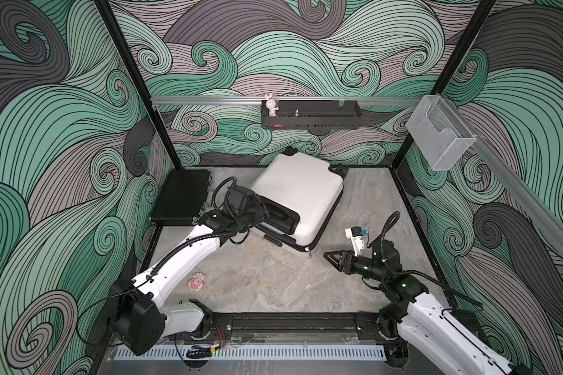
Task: Open the suitcase zippers
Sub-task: Adjust the suitcase at the center of the board.
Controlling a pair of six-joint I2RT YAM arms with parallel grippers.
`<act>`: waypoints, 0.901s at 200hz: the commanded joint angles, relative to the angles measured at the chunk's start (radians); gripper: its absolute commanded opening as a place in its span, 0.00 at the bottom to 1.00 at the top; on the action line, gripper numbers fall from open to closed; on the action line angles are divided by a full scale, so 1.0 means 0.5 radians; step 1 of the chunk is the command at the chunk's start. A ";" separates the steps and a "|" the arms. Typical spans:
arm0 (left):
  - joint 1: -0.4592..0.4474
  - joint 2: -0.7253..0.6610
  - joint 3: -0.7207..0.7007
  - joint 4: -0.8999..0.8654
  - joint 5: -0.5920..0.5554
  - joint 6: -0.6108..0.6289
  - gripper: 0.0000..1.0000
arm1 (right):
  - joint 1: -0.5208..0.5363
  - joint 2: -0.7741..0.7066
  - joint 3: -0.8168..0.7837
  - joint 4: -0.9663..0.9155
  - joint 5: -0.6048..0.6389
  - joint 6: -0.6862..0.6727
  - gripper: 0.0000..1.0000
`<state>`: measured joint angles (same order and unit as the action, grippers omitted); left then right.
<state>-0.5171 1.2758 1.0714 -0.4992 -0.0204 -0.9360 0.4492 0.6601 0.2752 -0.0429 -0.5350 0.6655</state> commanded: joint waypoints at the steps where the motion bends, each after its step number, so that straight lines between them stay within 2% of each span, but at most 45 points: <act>1: 0.022 0.027 -0.008 0.036 0.057 -0.033 0.76 | 0.039 0.135 -0.023 0.238 -0.085 0.020 0.48; 41: 0.041 0.062 -0.032 0.056 0.111 -0.120 0.76 | 0.228 0.521 0.019 0.567 -0.070 -0.071 0.50; 101: 0.077 0.163 0.022 0.054 0.185 -0.165 0.76 | 0.255 0.802 0.058 0.812 -0.092 -0.158 0.48; 180: 0.111 0.244 0.023 0.054 0.244 -0.165 0.73 | 0.278 1.075 0.071 1.082 -0.075 -0.122 0.33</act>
<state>-0.4751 1.3544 1.0676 -0.4404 0.0952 -1.0088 0.5819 1.1698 0.2916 0.4297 -0.5808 0.6094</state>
